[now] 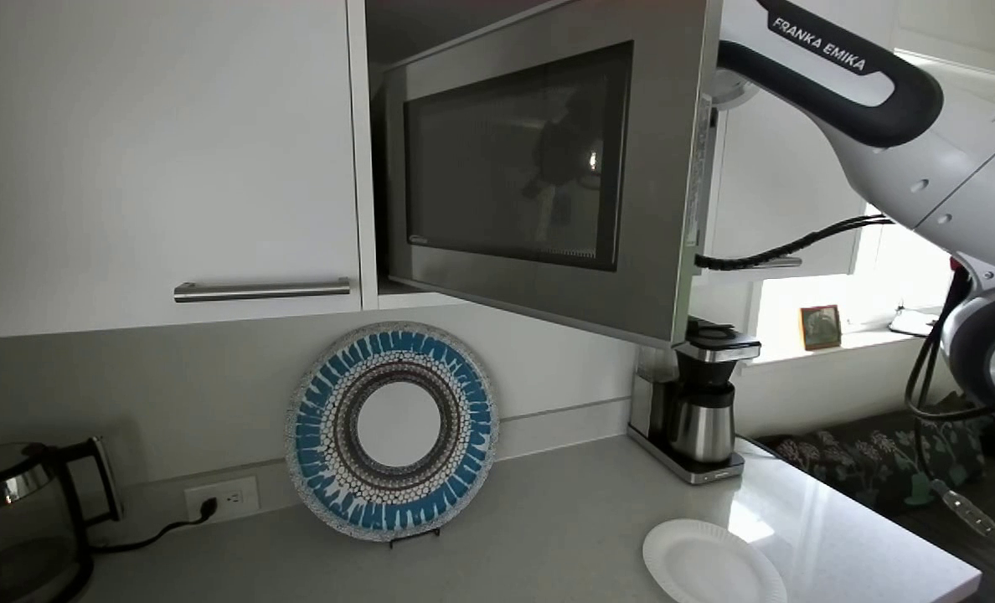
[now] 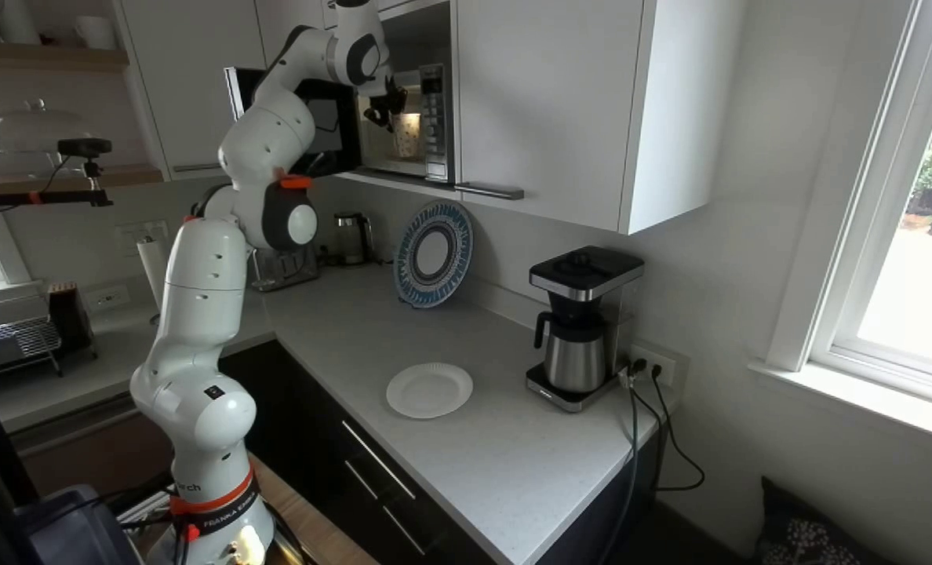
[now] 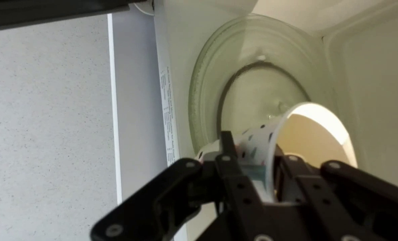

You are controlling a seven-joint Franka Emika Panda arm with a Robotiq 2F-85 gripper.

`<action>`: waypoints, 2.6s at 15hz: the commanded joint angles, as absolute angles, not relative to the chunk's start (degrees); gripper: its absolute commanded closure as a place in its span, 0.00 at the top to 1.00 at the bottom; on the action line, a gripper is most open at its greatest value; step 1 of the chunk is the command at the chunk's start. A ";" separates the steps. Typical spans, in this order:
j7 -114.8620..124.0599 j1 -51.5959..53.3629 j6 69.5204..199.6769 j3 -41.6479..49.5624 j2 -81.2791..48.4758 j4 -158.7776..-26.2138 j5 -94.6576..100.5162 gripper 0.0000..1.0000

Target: Put the cup in the microwave upright

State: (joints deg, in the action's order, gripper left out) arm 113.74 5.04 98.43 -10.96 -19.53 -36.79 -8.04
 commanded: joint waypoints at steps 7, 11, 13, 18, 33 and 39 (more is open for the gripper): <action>107.86 5.48 100.21 -12.48 -22.36 -33.97 -8.51 0.99; 106.84 5.85 100.61 -12.96 -22.57 -34.02 -8.44 1.00; 107.27 6.48 100.54 -13.04 -22.21 -34.22 -8.00 1.00; 105.79 8.87 100.63 -12.49 -21.19 -34.95 -4.82 1.00; 92.58 13.56 105.39 -11.65 -20.90 -35.47 6.40 1.00; 92.55 13.27 101.81 -12.65 -21.23 -36.36 4.78 1.00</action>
State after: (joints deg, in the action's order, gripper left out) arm 92.55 13.27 101.81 -12.65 -21.23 -36.36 4.78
